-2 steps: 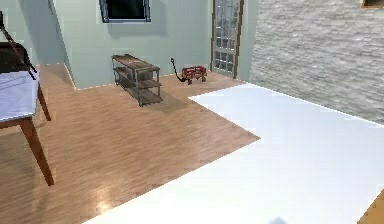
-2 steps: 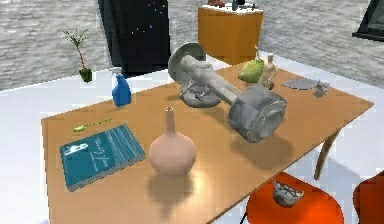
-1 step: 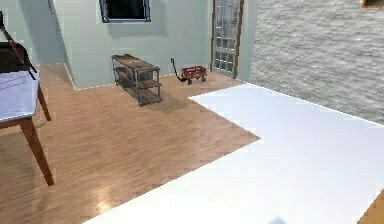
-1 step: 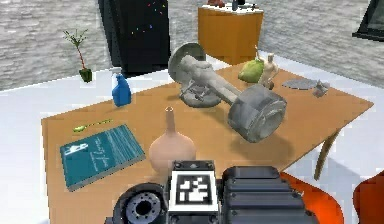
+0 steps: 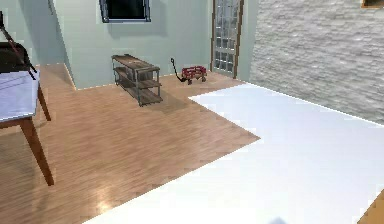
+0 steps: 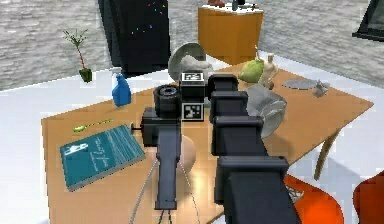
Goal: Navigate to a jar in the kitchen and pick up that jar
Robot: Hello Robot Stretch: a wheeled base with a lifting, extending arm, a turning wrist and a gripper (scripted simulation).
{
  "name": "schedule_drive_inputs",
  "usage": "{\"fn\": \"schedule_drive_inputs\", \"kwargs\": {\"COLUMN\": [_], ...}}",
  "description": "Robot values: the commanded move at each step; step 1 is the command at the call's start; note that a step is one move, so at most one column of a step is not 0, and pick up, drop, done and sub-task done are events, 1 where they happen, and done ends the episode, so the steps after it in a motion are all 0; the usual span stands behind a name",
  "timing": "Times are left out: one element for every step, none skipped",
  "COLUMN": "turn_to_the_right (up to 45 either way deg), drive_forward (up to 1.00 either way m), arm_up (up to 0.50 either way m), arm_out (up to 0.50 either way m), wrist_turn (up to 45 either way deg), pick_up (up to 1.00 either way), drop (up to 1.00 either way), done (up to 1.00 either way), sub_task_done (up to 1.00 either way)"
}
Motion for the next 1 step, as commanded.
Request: {"fn": "schedule_drive_inputs", "kwargs": {"turn_to_the_right": [0.0], "drive_forward": [0.00], "arm_up": [0.00], "arm_out": [0.00], "wrist_turn": [45.0], "pick_up": [0.00], "drop": [0.00], "done": [0.00], "sub_task_done": [0.00]}}
